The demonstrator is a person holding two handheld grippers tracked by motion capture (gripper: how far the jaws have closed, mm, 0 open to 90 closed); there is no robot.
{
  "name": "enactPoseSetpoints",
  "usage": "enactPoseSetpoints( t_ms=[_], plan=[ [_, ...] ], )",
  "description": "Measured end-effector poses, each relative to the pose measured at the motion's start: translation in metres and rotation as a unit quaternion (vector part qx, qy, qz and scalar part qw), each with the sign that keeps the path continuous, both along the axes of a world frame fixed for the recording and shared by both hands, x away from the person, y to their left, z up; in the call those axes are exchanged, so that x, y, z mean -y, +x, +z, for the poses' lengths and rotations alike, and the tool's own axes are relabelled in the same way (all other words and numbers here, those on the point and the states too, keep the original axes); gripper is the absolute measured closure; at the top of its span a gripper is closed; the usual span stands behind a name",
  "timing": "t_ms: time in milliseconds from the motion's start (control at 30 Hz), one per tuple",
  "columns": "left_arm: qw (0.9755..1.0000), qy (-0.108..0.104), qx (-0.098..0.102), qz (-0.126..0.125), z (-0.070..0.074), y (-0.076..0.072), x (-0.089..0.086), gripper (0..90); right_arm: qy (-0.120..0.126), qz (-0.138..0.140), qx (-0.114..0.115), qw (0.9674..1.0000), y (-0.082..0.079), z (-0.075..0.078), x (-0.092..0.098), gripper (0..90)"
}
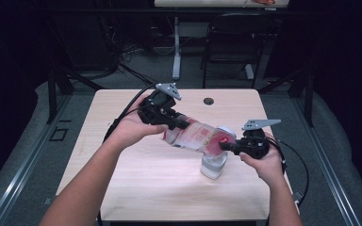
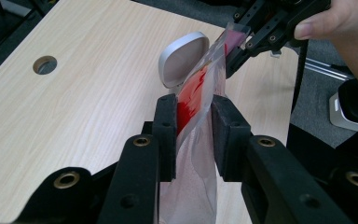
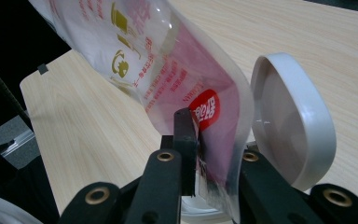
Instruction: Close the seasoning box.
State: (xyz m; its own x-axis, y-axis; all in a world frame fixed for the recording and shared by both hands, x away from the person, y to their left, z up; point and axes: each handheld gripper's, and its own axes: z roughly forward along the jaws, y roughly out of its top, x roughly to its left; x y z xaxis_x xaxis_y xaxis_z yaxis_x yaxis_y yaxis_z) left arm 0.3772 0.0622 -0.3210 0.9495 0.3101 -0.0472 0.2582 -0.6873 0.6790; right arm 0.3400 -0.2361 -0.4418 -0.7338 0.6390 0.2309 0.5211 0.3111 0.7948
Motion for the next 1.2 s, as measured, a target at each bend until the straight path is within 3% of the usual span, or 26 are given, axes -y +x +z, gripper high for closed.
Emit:
enactPoseSetpoints(
  t_ms=[1200],
  plan=[
    [1.0000, -0.002, 0.005, -0.006, 0.0025, -0.0009, 0.0055, 73.3, -0.007, -0.003, 0.000, 1.0000, -0.0001, -0.0006, -0.0003, 85.3]
  ],
)
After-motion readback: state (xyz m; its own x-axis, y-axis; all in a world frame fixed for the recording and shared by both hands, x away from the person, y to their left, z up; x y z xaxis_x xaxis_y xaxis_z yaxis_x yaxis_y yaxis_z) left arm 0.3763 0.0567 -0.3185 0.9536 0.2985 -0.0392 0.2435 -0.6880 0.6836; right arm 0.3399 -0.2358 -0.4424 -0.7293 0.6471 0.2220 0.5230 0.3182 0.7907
